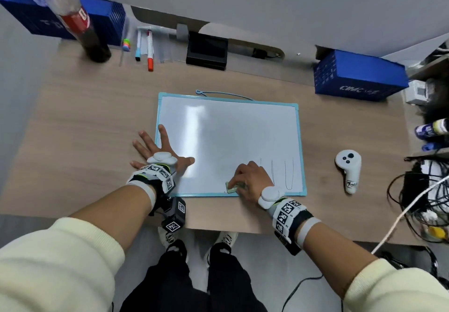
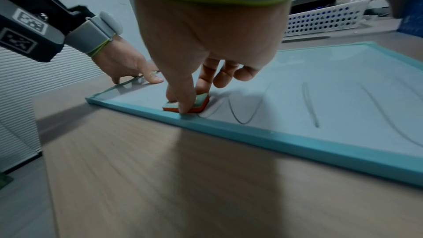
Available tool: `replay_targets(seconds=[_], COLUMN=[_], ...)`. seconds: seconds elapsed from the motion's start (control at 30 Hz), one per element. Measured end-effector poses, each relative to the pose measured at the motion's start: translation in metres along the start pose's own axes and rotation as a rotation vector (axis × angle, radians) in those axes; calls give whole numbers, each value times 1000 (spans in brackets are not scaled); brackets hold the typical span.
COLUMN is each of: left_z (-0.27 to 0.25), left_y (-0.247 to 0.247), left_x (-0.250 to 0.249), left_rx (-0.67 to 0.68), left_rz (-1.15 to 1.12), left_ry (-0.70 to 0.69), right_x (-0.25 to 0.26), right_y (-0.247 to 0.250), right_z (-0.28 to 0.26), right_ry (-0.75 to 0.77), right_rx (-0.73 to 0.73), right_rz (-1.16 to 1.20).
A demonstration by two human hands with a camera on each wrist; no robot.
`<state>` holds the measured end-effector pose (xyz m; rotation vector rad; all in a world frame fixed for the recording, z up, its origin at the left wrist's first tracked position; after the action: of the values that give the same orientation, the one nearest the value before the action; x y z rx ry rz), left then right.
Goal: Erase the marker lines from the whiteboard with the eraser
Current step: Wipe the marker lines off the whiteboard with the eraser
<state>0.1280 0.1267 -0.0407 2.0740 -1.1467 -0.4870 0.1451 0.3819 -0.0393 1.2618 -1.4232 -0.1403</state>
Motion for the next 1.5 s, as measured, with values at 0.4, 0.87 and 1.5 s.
replay_targets(seconds=[0.4,0.87,1.5], left_z=[0,2,-1], left_y=[-2,-2,-14], left_x=[0,1,-13], left_rx=[-18,-21,-152], left_rz=[-18,18,-22], left_ry=[11,-7,24], right_x=[7,-47,-34], right_y=[-6,60,31], right_z=[7,10,-6], right_ry=[64,-362,-263], right_rx=[7,-334,-233], right_rz=[-5,12,13])
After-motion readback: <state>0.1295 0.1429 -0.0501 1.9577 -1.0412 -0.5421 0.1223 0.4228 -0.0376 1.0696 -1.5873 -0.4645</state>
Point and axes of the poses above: each hand's wrist, its own z-axis towards the middle knuckle, its own y-axis out of the back of the hand, x = y × z, the point moved 2 cm from there along z, towards the middle knuckle, and after that the axes turned 13 degrees about z, right-handed, at the moved point
